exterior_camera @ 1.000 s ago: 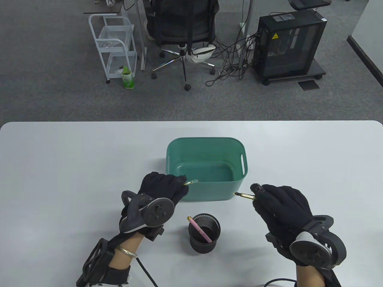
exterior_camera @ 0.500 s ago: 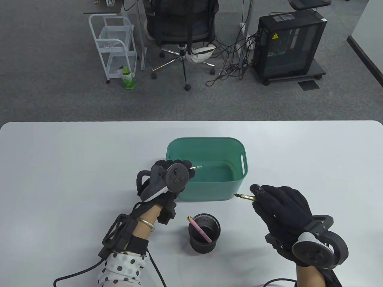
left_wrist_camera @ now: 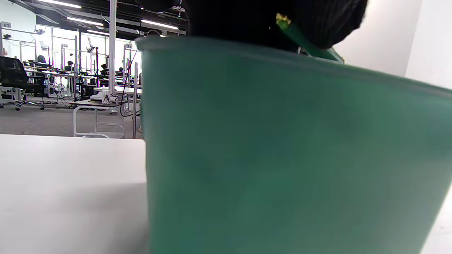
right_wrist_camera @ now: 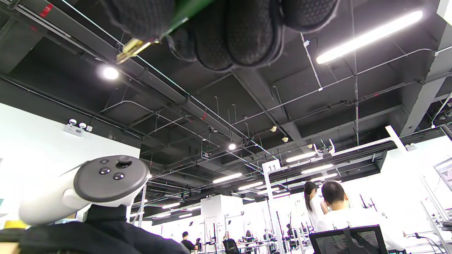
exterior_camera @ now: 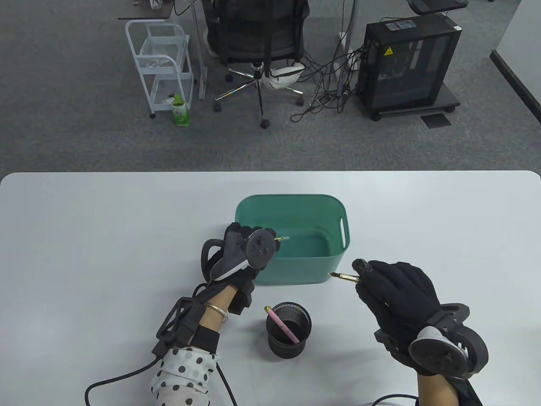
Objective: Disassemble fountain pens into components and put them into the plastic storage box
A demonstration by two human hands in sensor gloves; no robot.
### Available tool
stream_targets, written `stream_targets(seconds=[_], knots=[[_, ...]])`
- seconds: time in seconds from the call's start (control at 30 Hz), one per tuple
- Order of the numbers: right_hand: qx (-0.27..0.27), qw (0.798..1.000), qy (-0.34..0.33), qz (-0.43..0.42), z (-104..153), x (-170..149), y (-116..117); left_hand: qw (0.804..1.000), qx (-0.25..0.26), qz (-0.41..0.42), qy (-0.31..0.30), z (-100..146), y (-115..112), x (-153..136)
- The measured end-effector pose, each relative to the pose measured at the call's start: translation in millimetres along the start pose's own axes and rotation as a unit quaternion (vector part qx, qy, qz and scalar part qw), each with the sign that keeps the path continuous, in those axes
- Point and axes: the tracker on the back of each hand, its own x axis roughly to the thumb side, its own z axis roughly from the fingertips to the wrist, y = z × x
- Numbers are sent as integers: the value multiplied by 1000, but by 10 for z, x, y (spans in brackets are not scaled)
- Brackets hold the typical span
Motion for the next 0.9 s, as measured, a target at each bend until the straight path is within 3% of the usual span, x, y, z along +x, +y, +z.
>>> stream_targets(seconds=[0.6,0.9], knots=[[-2,1000,-3,3,-15,19,21,1000,0,1,0,-13,-42,-4],[7,1000,-4,5,-23,30,55,999,26,10,-29,140,75,19]])
